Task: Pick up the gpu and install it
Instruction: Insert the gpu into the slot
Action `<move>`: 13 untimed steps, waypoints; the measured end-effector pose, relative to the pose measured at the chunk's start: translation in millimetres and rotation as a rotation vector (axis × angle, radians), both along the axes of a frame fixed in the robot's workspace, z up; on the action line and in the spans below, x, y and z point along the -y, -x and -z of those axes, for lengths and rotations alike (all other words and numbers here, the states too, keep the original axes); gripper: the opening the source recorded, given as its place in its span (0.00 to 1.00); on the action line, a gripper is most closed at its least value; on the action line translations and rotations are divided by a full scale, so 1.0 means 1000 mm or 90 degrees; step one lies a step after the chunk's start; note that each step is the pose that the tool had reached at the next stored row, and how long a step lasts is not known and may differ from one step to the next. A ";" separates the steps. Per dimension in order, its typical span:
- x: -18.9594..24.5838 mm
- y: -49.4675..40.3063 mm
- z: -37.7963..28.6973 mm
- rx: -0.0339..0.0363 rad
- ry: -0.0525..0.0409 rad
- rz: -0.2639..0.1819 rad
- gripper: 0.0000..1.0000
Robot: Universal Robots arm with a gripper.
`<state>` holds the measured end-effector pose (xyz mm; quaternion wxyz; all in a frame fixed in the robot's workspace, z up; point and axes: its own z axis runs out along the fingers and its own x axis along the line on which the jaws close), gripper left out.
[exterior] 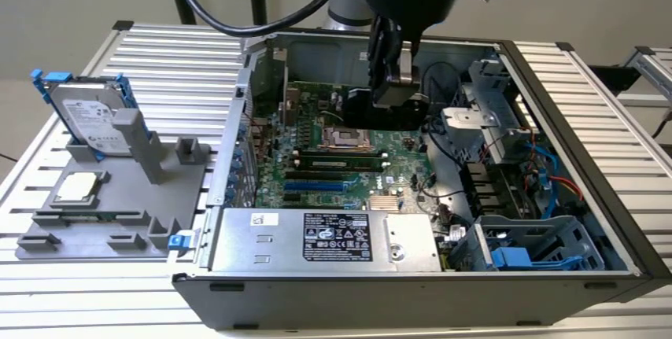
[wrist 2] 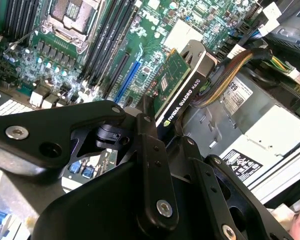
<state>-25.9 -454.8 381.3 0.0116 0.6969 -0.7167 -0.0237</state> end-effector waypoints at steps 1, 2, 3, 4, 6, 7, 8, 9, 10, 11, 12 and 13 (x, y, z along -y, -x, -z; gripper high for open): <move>0.0000 0.0000 0.0001 0.0000 0.0000 0.000 0.00; 0.0000 0.0000 0.0003 0.0000 -0.0001 0.000 0.00; 0.0000 0.0000 0.0006 0.0000 -0.0002 0.000 0.00; 0.0000 0.0000 0.0010 0.0000 -0.0001 0.000 0.00; 0.0000 0.0000 0.0019 0.0000 -0.0001 0.000 0.00; 0.0000 0.0000 0.0024 0.0000 -0.0001 0.000 0.00; 0.0000 0.0000 0.0027 0.0000 0.0000 0.000 0.00; 0.0000 0.0000 0.0028 0.0000 0.0001 0.000 0.00; 0.0000 0.0000 0.0032 0.0000 0.0000 0.000 0.00; 0.0000 0.0000 0.0034 0.0000 0.0000 0.000 0.00; 0.0000 0.0000 0.0034 0.0000 0.0000 0.000 0.00; 0.0000 0.0000 0.0035 0.0000 0.0000 0.000 0.00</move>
